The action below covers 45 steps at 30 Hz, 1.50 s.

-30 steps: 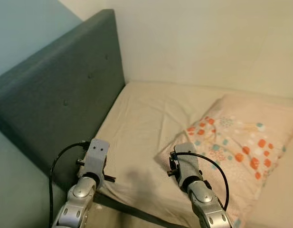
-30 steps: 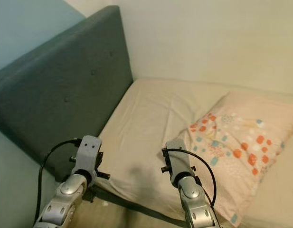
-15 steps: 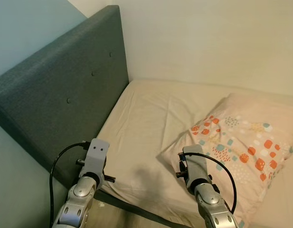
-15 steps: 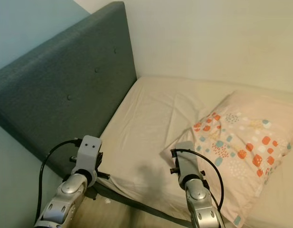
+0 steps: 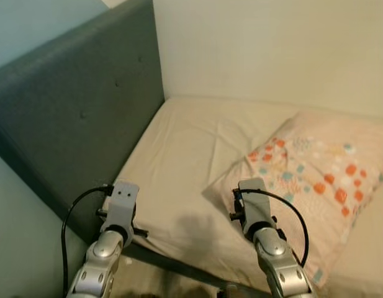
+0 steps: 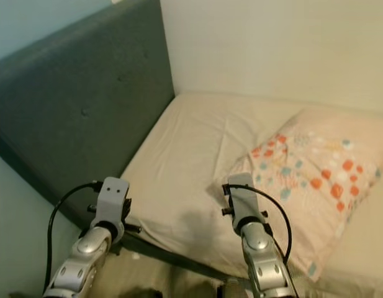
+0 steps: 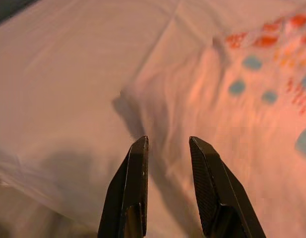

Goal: Clean up the room

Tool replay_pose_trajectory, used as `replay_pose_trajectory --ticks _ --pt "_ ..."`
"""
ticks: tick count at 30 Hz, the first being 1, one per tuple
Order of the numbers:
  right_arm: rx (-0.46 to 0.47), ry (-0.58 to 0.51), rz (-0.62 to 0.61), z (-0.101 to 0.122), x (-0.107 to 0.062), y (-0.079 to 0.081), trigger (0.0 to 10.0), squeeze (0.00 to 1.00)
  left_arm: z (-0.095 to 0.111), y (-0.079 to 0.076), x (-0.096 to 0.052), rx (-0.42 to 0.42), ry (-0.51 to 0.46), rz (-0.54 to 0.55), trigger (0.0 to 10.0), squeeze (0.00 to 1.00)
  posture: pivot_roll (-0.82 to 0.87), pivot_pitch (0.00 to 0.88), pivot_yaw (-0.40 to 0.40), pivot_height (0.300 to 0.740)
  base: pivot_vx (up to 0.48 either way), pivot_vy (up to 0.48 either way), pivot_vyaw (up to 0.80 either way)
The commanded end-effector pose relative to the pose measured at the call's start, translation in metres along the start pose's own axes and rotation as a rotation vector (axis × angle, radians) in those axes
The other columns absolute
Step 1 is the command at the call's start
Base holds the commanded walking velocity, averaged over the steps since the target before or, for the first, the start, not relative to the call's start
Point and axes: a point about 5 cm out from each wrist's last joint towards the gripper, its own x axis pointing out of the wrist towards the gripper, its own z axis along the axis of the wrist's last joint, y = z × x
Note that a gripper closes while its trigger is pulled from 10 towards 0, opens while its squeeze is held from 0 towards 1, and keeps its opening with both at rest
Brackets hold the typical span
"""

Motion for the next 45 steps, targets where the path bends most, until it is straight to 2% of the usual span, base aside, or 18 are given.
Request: replay_pose_trajectory --ticks 1,6,21,26,28,29,31,32,33,36,38,40,41,43,45 --pt "0.000 0.014 -0.011 -0.003 -0.002 -0.002 10.0 0.00 -0.005 0.000 -0.002 -0.007 0.019 0.003 10.0 0.00 -0.12 0.125 0.065 0.594 0.000 0.000 0.00" --pt "-0.004 0.010 -0.016 0.000 -0.001 -0.003 10.0 0.00 -0.004 0.001 -0.001 -0.007 0.014 0.000 10.0 0.00 -0.12 0.126 0.065 0.574 0.000 0.000 0.00" --pt "-0.012 -0.005 -0.016 0.002 -0.003 -0.003 10.0 0.00 -0.007 0.003 -0.001 -0.003 0.013 -0.010 10.0 0.00 -0.12 0.124 0.063 0.574 0.000 0.000 0.00" --pt "-0.098 -0.059 0.019 0.018 0.003 0.000 10.0 0.00 -0.010 0.009 -0.002 -0.009 0.015 0.003 10.0 0.00 -0.11 0.124 0.056 0.574 0.000 0.000 0.00" --pt "-0.155 -0.109 0.056 0.036 0.013 0.002 10.0 0.00 -0.010 0.015 -0.002 -0.027 0.014 0.025 10.0 0.00 -0.11 0.124 0.050 0.574 0.000 0.000 0.00" --pt "-0.193 -0.128 0.070 0.047 0.022 0.002 10.0 0.03 -0.010 0.018 -0.003 -0.041 0.013 0.039 10.0 0.00 -0.11 0.126 0.044 0.574 0.000 0.000 0.00" --pt "-0.216 -0.138 0.076 0.054 0.028 0.001 10.0 0.03 -0.009 0.021 -0.003 -0.049 0.011 0.048 10.0 0.00 -0.11 0.126 0.044 0.574 0.000 0.000 0.00" --pt "-0.245 -0.149 0.084 0.062 0.036 0.000 10.0 1.00 -0.009 0.023 -0.004 -0.066 0.011 0.059 10.0 0.00 -0.11 0.128 0.037 0.574 0.000 0.000 0.00" --pt "-0.245 -0.149 0.084 0.062 0.036 0.000 10.0 1.00 -0.009 0.023 -0.004 -0.066 0.011 0.059 10.0 0.00 -0.11 0.128 0.037 0.574 0.000 0.000 0.00" --pt "-0.319 -0.144 0.066 0.079 0.057 -0.008 10.0 1.00 -0.010 0.027 -0.005 -0.095 0.009 0.077 10.0 0.00 -0.10 0.133 0.022 0.574 0.000 0.000 0.00" --pt "-0.319 -0.144 0.066 0.079 0.057 -0.008 10.0 1.00 -0.010 0.027 -0.005 -0.095 0.009 0.077 10.0 0.00 -0.10 0.133 0.022 0.574 0.000 0.000 0.00" --pt "-0.420 -0.070 0.016 0.083 0.072 -0.021 10.0 1.00 -0.009 0.026 -0.007 -0.127 -0.002 0.071 10.0 0.00 -0.10 0.137 0.016 0.574 0.000 0.000 0.00" --pt "-0.420 -0.070 0.016 0.083 0.072 -0.021 10.0 1.00 -0.009 0.026 -0.007 -0.127 -0.002 0.071 10.0 0.00 -0.10 0.137 0.016 0.574 0.000 0.000 0.00" --pt "-0.520 0.062 -0.041 0.085 0.085 -0.039 10.0 1.00 -0.008 0.020 -0.011 -0.155 -0.012 0.053 10.0 0.00 -0.09 0.155 0.006 0.574 0.000 0.000 0.00" --pt "-0.505 0.075 -0.038 0.086 0.086 -0.040 10.0 1.00 -0.008 0.019 -0.012 -0.156 -0.013 0.051 10.0 0.00 -0.09 0.160 0.005 0.574 0.000 0.000 0.00"
